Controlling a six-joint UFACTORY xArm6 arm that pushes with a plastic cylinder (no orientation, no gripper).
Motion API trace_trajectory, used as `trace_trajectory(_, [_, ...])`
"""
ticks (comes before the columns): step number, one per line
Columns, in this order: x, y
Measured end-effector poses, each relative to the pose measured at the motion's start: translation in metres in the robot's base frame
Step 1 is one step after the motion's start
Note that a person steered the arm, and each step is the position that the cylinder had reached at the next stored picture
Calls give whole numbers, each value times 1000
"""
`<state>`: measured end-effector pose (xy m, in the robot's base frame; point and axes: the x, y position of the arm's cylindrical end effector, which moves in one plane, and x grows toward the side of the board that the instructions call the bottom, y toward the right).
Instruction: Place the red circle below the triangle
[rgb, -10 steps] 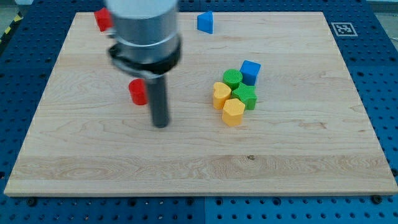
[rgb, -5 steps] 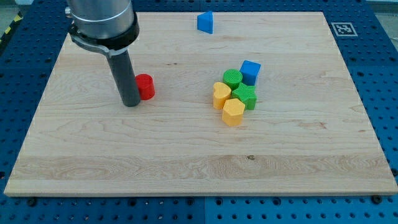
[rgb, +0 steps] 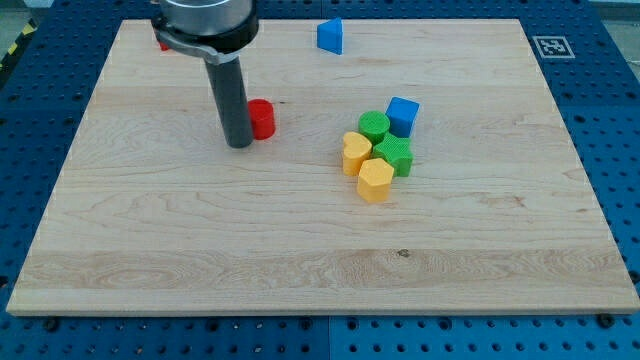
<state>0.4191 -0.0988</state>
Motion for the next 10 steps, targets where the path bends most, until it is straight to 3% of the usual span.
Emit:
trace_trajectory(3, [-15, 19])
trace_trajectory(6, [-64, 24])
trace_trajectory(10, [-72, 90])
